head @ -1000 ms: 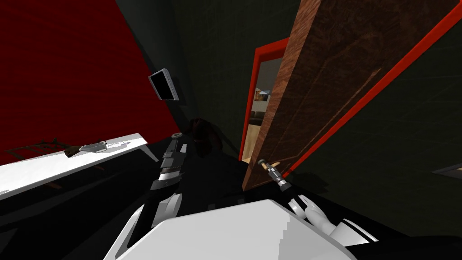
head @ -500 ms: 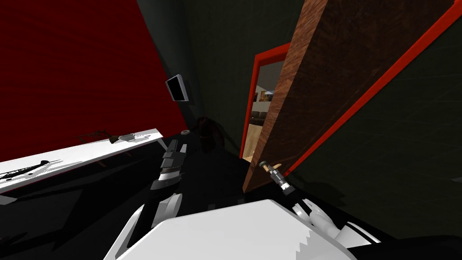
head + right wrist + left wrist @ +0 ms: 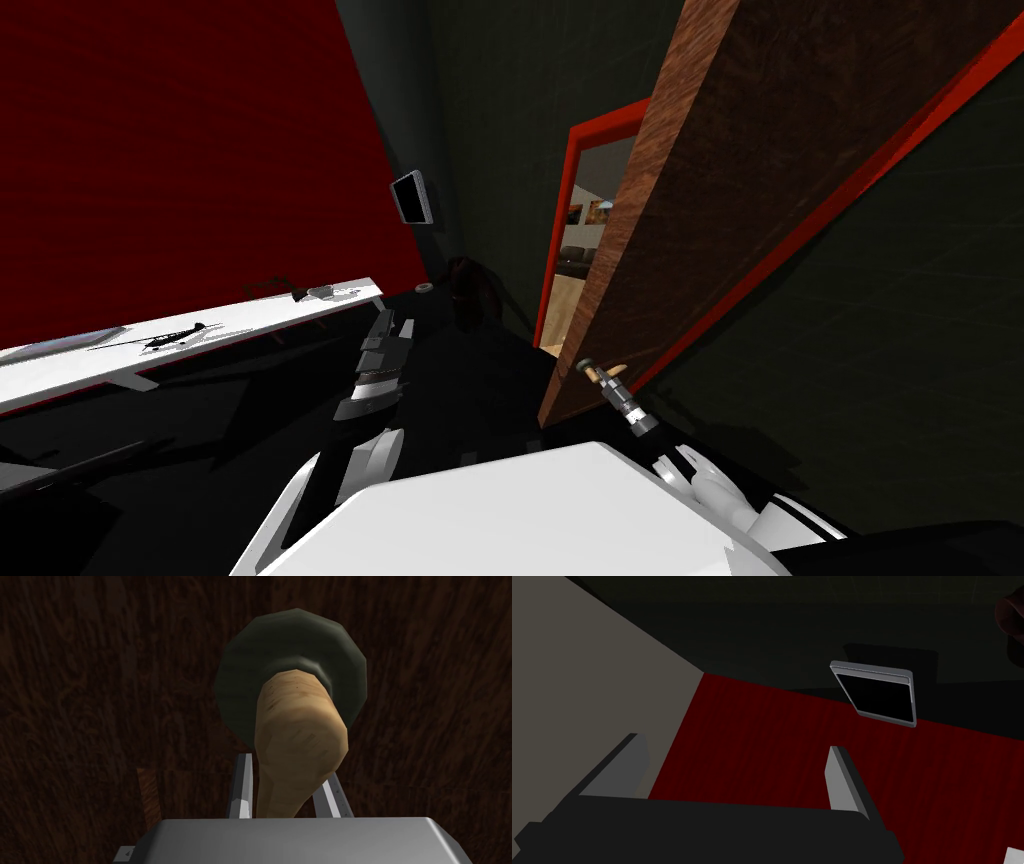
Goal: Pull the door open
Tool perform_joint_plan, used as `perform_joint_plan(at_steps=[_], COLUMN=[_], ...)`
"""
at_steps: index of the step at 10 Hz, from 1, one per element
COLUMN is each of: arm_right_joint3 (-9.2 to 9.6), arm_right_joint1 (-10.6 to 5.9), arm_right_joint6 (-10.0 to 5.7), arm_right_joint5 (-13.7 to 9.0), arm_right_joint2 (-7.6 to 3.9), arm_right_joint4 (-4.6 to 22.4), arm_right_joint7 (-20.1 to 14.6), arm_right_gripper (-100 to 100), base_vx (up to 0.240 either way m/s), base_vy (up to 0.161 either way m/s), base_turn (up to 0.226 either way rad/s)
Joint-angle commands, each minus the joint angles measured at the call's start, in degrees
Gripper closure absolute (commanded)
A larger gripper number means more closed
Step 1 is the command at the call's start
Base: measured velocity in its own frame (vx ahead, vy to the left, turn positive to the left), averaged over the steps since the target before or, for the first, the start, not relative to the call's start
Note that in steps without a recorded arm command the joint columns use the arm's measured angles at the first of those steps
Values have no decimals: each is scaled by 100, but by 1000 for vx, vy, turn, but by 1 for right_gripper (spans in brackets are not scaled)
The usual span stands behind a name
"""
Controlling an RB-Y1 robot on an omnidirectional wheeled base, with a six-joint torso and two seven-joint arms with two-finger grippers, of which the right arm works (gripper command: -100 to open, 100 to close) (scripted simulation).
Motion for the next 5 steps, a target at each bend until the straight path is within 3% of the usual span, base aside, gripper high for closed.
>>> perform_joint_plan(at_steps=[1,5], arm_right_joint3=[19,49], arm_right_joint1=[12,38], arm_right_joint6=[-99,-266], arm_right_joint5=[-6,-33], arm_right_joint2=[-12,-52], arm_right_joint4=[72,183], arm_right_joint7=[0,-19], arm_right_gripper=[100,100], base_vx=[-213,-188], base_vy=[-88,-99], base_turn=[178,158])
